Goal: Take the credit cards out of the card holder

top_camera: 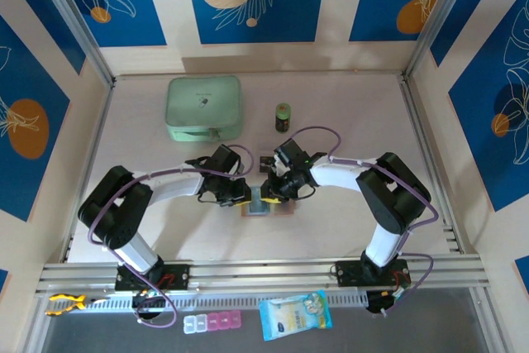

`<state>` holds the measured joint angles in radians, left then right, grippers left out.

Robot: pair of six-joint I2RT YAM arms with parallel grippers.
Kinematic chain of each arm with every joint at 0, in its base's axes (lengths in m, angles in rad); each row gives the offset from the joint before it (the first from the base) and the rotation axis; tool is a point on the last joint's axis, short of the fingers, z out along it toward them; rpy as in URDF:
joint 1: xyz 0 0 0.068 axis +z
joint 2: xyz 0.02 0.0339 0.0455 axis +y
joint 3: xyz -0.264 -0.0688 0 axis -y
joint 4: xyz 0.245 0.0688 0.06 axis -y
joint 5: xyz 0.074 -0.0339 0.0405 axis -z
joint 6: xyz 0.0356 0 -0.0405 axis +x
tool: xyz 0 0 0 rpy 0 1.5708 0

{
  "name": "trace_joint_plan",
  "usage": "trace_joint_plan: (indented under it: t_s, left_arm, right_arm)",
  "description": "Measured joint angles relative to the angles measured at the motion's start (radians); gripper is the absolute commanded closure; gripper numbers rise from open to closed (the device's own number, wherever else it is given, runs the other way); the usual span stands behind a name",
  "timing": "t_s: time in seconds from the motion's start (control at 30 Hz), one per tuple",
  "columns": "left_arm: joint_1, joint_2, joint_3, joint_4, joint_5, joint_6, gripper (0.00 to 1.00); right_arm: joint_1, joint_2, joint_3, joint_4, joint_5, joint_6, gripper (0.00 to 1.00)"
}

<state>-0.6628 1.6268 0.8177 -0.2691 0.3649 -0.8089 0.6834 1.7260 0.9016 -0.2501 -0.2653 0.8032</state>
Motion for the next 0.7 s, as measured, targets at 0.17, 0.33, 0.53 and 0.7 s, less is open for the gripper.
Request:
trace_joint_plan:
  t_s: [0.17,0.33,0.53,0.7]
  left_arm:
    - [0.0,0.0,0.0,0.0,0.0,0.0,0.83]
    - [0.0,0.0,0.0,0.0,0.0,0.0,0.83]
    - [0.0,0.0,0.0,0.0,0.0,0.0,0.82]
    - [0.0,-0.001,0.0,-0.002,0.0,0.0,0.8]
  right_arm:
    - [0.002,-0.002,0.01,-0.024,0.014,-0.011,0.77]
    - [0.002,-0.002,0.011,-0.047,0.032,-0.016,0.77]
    - [0.001,-0.002,0.011,-0.055,0.041,-0.017,0.77]
    - [-0.005,-0.019,0.011,-0.052,0.04,-0.017,0.77]
